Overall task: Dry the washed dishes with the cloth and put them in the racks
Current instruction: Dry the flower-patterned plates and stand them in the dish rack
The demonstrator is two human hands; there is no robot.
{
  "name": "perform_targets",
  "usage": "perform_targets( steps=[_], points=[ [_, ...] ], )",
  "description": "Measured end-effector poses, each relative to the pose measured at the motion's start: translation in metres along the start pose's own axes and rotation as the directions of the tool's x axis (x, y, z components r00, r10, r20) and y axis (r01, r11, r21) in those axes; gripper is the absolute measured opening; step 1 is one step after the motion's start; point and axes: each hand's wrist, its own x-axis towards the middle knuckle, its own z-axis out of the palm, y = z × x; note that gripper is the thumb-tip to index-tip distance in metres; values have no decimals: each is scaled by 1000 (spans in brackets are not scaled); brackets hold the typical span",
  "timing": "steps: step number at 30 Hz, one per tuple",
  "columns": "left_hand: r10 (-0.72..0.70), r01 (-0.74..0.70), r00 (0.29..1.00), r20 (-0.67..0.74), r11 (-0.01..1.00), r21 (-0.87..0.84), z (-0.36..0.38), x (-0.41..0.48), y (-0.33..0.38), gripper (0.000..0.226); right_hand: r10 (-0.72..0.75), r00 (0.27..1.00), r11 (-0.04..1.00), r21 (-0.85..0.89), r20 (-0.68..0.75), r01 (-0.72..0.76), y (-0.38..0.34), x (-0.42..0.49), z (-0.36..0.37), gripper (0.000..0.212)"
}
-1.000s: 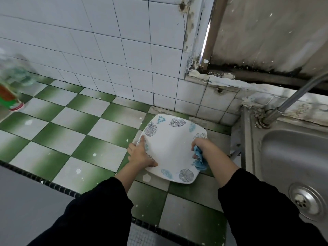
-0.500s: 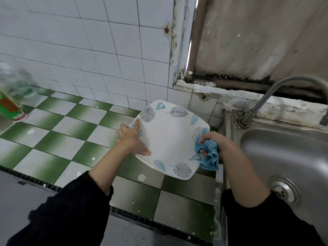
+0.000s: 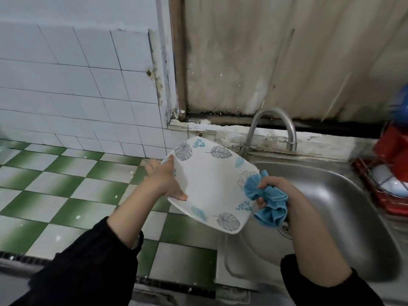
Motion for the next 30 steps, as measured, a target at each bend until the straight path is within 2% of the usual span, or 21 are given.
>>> perform_targets(
  steps=[4, 15, 17, 20, 21, 23, 25, 28, 30],
  points=[
    [22, -23, 1000, 7, 1000, 14, 15, -28, 47, 129, -14, 1000, 1000, 19, -23, 15, 11, -14, -48, 46],
    [108, -101, 974, -198, 994, 46, 62, -75, 131, 90, 22, 1000, 998, 66, -20, -20, 33, -20, -147, 54],
    [139, -148, 954, -265, 989, -15, 70, -87, 140, 83, 45, 999, 997, 70, -4, -44, 37, -17, -158, 56],
    [135, -235, 919, -372, 942, -239, 81, -107, 153, 71, 77, 995, 995, 61, 59, -80, 45, -10, -172, 79],
    [121, -262, 907, -403, 912, -316, 86, -114, 157, 70, 94, 991, 993, 58, 95, -100, 47, -8, -175, 81],
    [80, -314, 878, -471, 840, -442, 95, -125, 165, 67, 117, 980, 991, 43, 158, -125, 50, -9, -175, 55],
    [39, -356, 853, -520, 772, -527, 105, -133, 171, 63, 133, 979, 990, 22, 154, -137, 53, -8, -173, 33],
    [-20, -372, 848, -529, 688, -623, 118, -136, 170, 64, 132, 989, 991, -32, 65, -130, 56, -4, -167, 20],
    [-52, -361, 858, -511, 648, -671, 123, -133, 164, 63, 131, 991, 990, -60, 20, -129, 55, -4, -160, 23]
  ],
)
